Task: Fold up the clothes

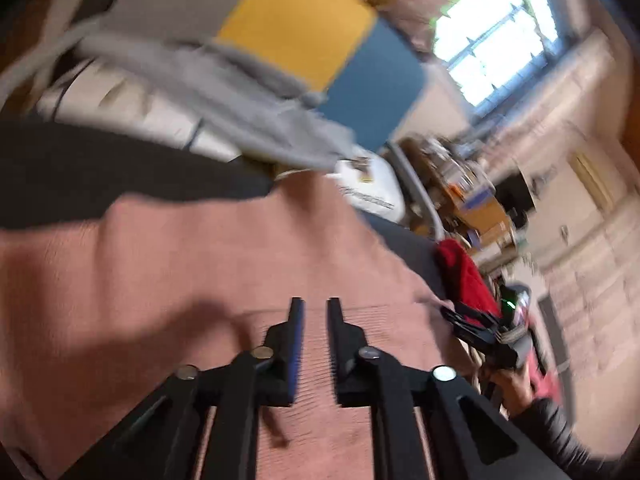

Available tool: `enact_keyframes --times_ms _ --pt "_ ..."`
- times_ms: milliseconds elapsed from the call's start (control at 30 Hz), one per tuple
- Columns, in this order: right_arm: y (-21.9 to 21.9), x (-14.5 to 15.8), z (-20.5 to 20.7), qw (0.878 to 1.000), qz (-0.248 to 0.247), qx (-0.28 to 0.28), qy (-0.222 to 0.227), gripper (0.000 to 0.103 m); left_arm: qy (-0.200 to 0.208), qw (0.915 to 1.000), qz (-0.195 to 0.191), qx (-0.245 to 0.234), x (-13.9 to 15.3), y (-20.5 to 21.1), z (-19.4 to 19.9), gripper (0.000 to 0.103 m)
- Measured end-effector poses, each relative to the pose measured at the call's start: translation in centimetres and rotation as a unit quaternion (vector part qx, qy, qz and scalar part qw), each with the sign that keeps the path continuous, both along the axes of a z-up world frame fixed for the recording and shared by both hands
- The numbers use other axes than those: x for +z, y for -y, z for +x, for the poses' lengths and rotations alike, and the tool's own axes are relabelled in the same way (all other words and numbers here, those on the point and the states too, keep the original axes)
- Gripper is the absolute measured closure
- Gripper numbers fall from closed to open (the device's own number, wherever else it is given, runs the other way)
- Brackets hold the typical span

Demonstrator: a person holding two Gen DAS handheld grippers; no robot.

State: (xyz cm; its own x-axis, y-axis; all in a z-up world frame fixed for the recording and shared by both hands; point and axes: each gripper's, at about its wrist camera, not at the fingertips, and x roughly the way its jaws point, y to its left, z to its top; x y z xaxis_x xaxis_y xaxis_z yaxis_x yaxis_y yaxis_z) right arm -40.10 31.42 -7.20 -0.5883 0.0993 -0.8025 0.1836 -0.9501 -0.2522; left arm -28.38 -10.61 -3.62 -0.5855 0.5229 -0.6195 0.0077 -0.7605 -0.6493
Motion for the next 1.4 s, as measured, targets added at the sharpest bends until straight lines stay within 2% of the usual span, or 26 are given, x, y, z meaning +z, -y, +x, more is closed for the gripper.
enact_keyframes --times_ms 33,67,200,300,367,400,467,500,600,633,667,700,767,900,1033,1067,1167,1300,1367,1400 --pt "-0.5 0.2 0.1 1.0 -0.016 -0.003 -0.001 0.041 0.01 0.9999 0.01 0.007 -0.8 0.7 0.3 0.08" --pt "-0.9 0.4 0.2 0.999 -0.036 -0.004 0.0 0.041 0.017 0.9997 0.011 0.01 -1.4 1.1 0.6 0.078" --pt "-1.2 2.1 1.7 0.998 -0.062 0.0 -0.029 0.039 0.043 0.9988 0.011 0.018 -3.4 1.9 1.8 0.076" --pt "-0.6 3.4 3.9 0.991 -0.121 0.022 -0.045 0.026 0.04 0.9985 0.034 0.016 -4.0 1.4 2.3 0.07" --pt "0.0 4.1 5.6 0.985 -0.164 0.037 -0.05 0.018 0.032 0.999 0.031 0.005 -3.9 0.3 2.1 0.066" --pt "0.5 4.1 6.7 0.981 -0.184 0.047 -0.045 0.016 0.03 0.9992 0.025 -0.001 -3.9 -0.4 1.9 0.064" --pt "1.3 3.8 8.5 0.972 -0.223 0.059 -0.034 0.002 0.024 0.9997 -0.001 -0.007 -3.6 -1.7 1.5 0.052" --pt "1.6 3.5 9.5 0.969 -0.239 0.061 -0.032 0.0 0.021 0.9996 -0.014 -0.009 -3.4 -2.4 1.2 0.05" --pt "2.4 2.5 11.0 0.96 -0.271 0.065 -0.018 0.0 0.016 0.9983 -0.055 -0.006 -2.8 -3.8 0.6 0.052" --pt "2.6 2.1 11.2 0.959 -0.277 0.063 -0.011 0.0 0.016 0.9975 -0.068 -0.002 -2.5 -4.1 0.4 0.058" --pt "2.7 1.6 11.2 0.962 -0.266 0.051 -0.008 0.0 0.018 0.9963 -0.084 0.003 -2.4 -4.4 0.1 0.085" --pt "2.8 1.1 11.0 0.967 -0.252 0.037 -0.007 0.0 0.023 0.9943 -0.104 0.008 -2.5 -4.6 -0.3 0.1" --pt "2.4 0.0 10.7 0.974 -0.227 0.002 -0.014 0.0 0.03 0.9902 -0.135 0.017 -2.6 -5.0 -1.0 0.097" --pt "2.7 -0.7 10.5 0.976 -0.22 0.0 -0.008 0.0 0.02 0.9896 -0.141 0.02 -2.8 -4.9 -1.8 0.097" --pt "4.2 -1.4 10.2 0.986 -0.168 0.004 0.004 0.0 0.008 0.9882 -0.152 0.016 -2.3 -4.8 -1.9 0.098" --pt "4.3 -1.4 10.2 0.986 -0.164 0.003 0.004 0.0 0.003 0.9891 -0.146 0.015 -2.1 -4.6 -1.7 0.098" --pt "4.4 -1.3 10.2 0.987 -0.158 -0.001 0.004 0.0 -0.018 0.9951 -0.094 0.027 -1.4 -2.6 -0.8 0.098" --pt "4.3 -1.3 10.2 0.987 -0.158 -0.014 0.004 0.0 -0.027 0.9966 -0.077 0.007 -1.3 -2.3 0.3 0.098" --pt "4.3 -1.3 10.2 0.988 -0.156 -0.016 0.002 0.0 -0.02 0.9983 -0.054 0.008 -1.8 -2.1 0.5 0.083" --pt "4.4 -1.3 10.2 0.988 -0.155 -0.017 0.001 0.0 -0.016 0.9989 -0.042 0.014 -2.1 -1.9 0.6 0.081"
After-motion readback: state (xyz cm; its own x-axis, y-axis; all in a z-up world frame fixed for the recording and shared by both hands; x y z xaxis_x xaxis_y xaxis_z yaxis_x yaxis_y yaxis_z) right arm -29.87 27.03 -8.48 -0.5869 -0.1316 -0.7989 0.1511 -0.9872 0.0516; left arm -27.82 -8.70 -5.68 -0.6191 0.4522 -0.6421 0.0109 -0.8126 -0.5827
